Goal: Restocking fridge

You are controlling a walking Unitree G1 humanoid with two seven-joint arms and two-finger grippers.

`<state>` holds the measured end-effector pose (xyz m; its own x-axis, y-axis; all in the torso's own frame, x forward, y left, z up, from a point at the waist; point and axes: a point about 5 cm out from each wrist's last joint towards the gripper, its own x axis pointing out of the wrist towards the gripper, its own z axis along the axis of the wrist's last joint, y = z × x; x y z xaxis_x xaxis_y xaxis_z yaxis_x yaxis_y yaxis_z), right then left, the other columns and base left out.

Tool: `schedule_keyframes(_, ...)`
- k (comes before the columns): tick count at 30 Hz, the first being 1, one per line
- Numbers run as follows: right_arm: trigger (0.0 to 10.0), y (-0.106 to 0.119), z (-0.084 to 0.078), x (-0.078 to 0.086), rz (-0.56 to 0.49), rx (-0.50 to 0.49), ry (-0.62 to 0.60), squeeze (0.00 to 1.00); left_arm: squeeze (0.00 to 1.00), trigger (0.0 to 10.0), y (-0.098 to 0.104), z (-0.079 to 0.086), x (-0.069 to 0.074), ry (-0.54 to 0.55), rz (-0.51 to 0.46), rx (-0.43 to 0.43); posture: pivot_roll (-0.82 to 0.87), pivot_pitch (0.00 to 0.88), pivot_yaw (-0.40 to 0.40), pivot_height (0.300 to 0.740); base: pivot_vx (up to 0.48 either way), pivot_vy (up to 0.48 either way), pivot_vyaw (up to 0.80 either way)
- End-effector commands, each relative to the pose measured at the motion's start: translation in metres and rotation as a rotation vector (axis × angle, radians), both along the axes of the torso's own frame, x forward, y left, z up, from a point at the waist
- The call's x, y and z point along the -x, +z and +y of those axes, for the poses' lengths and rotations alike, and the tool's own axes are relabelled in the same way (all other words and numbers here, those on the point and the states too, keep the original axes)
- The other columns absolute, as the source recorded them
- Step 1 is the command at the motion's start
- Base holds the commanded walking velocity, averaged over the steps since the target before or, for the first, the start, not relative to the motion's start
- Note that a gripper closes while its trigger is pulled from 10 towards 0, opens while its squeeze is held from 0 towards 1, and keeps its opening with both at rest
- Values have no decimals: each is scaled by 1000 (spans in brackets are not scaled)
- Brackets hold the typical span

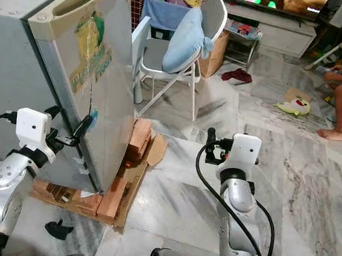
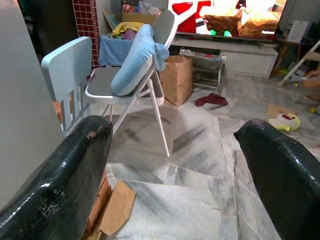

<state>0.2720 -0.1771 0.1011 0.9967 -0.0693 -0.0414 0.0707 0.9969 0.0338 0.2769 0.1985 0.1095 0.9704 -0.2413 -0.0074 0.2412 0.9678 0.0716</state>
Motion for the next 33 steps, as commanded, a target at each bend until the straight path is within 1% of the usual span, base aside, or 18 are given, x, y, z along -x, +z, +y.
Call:
schedule_keyframes(1, 10000, -1, -2, -1, 11, 5, -2, 0, 0, 10000, 0, -1, -4, -9, -3, -13, -33, 24, -63, 740, 0, 0, 0)
schedule_keyframes(5, 10000, 1, -1, 1, 8, 9, -3, 0, 0, 10000, 0, -3, -14, -15, -10, -20, -40, 24, -63, 740, 0, 0, 0)
schedule_keyframes(14, 10000, 1, 1, 5, 19, 4, 22, 0, 0, 10000, 2, -5, -27, -13, -22, -30, -46, 23, -62, 740, 0, 0, 0)
schedule_keyframes(16, 10000, 4, 16, 9, 29, -76, 149, 0, 0, 10000, 5, -16, -36, -54, -36, -27, -44, 20, -65, 740, 0, 0, 0)
schedule_keyframes(17, 10000, 6, 20, 11, 29, -99, 188, 0, 0, 10000, 6, -20, -38, -69, -40, -26, -44, 20, -65, 740, 0, 0, 0)
schedule_keyframes(18, 10000, 10, 28, 16, 29, -115, 261, 0, 0, 10000, 13, -46, -40, -225, -64, -53, -46, 17, -67, 740, 0, 0, 0)
schedule_keyframes(19, 10000, 10, 28, 16, 29, -115, 261, 0, 0, 10000, 13, -46, -40, -225, -64, -53, -46, 17, -67, 740, 0, 0, 0)
schedule_keyframes(20, 10000, 13, 32, 19, 21, -119, 298, 0, 0, 10000, 19, -76, -36, -406, -92, -98, -49, 12, -72, 740, 0, 0, 0)
schedule_keyframes(21, 10000, 18, 33, 20, 1, -116, 299, 0, 0, 10000, 28, -109, -27, -565, -105, -55, -48, 7, -70, 740, 0, 0, 0)
schedule_keyframes(22, 10000, 18, 33, 20, 1, -116, 299, 0, 0, 10000, 28, -109, -27, -565, -105, -55, -48, 7, -70, 740, 0, 0, 0)
schedule_keyframes(23, 10000, 22, 32, 19, -17, -112, 292, 0, 0, 10000, 32, -133, -19, -669, -115, -40, -52, 2, -67, 740, 0, 0, 0)
schedule_keyframes(24, 10000, 23, 32, 18, -28, -114, 290, 0, 0, 10000, 29, -141, -16, -698, -118, -50, -56, 0, -64, 740, 0, 0, 0)
schedule_keyframes(26, 10000, 25, 32, 18, -35, -112, 283, 0, 0, 10000, 26, -143, -17, -695, -111, -47, -63, 0, -62, 740, 0, 0, 0)
schedule_keyframes(28, 10000, 27, 31, 17, -42, -116, 272, 0, 0, 10000, 21, -140, -20, -668, -99, -50, -70, 0, -58, 740, 0, 0, 0)
schedule_keyframes(29, 10000, 30, 30, 18, -49, -113, 274, 0, 0, 10000, 18, -132, -26, -612, -88, -45, -68, 0, -57, 740, 0, 0, 0)
schedule_keyframes(31, 10000, 31, 30, 19, -53, -111, 279, 0, 0, 10000, 15, -124, -31, -565, -69, -44, -66, 0, -56, 740, 0, 0, 0)
schedule_keyframes(32, 10000, 31, 32, 20, -56, -110, 285, 0, 0, 10000, 11, -114, -34, -517, -54, -69, -66, 0, -56, 740, 0, 0, 0)
schedule_keyframes(33, 10000, 31, 33, 20, -57, -110, 287, 0, 0, 10000, 10, -110, -35, -502, -50, -76, -66, 0, -56, 740, 0, 0, 0)
